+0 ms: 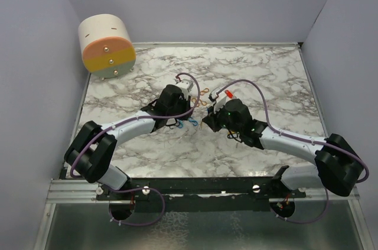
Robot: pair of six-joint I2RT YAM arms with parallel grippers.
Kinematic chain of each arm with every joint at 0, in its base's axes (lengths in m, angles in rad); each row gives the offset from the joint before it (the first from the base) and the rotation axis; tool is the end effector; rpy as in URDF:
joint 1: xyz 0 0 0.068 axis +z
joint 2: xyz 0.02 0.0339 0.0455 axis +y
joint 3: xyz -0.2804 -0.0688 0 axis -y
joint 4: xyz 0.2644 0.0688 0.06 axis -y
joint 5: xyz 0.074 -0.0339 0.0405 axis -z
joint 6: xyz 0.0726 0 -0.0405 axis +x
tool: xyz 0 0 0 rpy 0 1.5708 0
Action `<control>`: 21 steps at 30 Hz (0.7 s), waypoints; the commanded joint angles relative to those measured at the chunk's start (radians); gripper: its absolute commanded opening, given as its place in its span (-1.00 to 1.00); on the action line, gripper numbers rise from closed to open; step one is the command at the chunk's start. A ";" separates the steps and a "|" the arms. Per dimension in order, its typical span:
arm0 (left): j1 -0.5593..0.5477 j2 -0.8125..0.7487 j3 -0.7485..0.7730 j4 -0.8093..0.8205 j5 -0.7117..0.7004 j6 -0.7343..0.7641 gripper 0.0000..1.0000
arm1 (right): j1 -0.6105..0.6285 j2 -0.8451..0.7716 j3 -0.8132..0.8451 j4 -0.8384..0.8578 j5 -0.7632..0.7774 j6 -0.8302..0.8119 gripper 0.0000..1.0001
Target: Put the keys on the keyring
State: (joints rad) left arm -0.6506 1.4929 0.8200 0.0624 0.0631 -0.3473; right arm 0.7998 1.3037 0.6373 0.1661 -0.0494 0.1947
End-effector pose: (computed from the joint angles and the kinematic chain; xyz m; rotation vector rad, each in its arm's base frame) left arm 0.2855 -0.2231 0.1912 0.3766 2.2195 -0.6233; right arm 0.2201 0.2316 0.1974 -0.6668 2.0312 0.6511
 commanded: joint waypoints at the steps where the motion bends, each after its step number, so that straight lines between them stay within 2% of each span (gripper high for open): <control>1: -0.011 -0.013 0.011 0.040 0.123 0.053 -1.00 | 0.015 -0.002 -0.022 0.102 0.049 -0.040 -0.98; 13: -0.012 -0.001 0.005 0.071 0.321 0.120 -1.00 | 0.037 -0.011 -0.045 0.127 0.103 -0.072 -0.98; 21: -0.013 -0.004 0.007 0.054 0.360 0.155 -1.00 | 0.041 -0.018 -0.054 0.127 0.134 -0.074 -0.98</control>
State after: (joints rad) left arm -0.6567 1.4929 0.8200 0.1036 0.3641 -0.2287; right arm 0.8322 1.3033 0.5957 0.2558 0.0360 0.1329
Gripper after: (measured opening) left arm 0.171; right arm 0.013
